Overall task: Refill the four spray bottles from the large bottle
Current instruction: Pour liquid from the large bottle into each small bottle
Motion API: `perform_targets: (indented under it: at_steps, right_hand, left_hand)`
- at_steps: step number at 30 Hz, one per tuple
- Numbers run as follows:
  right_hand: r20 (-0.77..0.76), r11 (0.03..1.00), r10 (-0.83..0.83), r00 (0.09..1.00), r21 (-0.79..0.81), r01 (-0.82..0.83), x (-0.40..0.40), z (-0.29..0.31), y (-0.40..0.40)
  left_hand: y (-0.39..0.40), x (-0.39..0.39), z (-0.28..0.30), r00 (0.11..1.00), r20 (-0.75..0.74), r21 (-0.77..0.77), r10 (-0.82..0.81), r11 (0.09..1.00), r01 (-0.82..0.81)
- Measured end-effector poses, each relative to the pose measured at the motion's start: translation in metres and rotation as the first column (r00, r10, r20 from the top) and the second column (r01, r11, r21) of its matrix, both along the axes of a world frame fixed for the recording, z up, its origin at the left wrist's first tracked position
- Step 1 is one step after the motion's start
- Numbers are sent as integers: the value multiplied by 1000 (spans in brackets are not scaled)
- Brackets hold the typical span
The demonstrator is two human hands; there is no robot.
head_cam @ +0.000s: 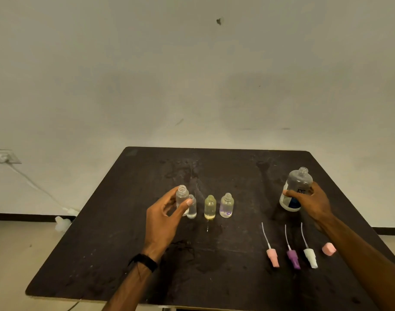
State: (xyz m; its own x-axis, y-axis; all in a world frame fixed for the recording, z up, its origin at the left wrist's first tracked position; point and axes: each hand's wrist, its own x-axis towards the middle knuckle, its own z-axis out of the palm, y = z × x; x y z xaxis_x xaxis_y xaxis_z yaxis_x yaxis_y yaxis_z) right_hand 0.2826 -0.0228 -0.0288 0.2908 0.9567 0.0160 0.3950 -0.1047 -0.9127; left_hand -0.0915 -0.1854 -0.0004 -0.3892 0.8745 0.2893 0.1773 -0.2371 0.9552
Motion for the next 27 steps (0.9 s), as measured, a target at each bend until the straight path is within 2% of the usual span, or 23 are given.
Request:
perform_targets:
  at_steps: [10, 12, 15, 17, 21, 27]
  right_hand:
    - [-46, 997, 71, 996, -37, -72, 1, 4, -11]
    - [-38, 1000, -3, 999, -15, 2, -7, 13, -20]
    - [43, 962, -219, 975, 179, 208, -28, 31, -49]
    - [12, 909, -274, 962, 330, 255, -43, 43, -71]
    - [25, 876, -155, 988, 466, 125, -67, 45, -96]
    - [61, 909, 89, 994, 404, -106, -106, 31, -108]
  left_hand:
    - [-8, -25, -9, 998, 32, -12, 53, 999, -53]
    - [-8, -31, -12, 997, 42, -21, 66, 998, -65]
    - [-5, -39, -18, 996, 37, -35, 79, 996, -78]
    - [-1, -43, -24, 996, 47, -54, 79, 996, -76]
    - [7, -50, -35, 996, 60, -87, 69, 994, -64]
    - [20, -58, -47, 995, 94, -153, 33, 988, -19]
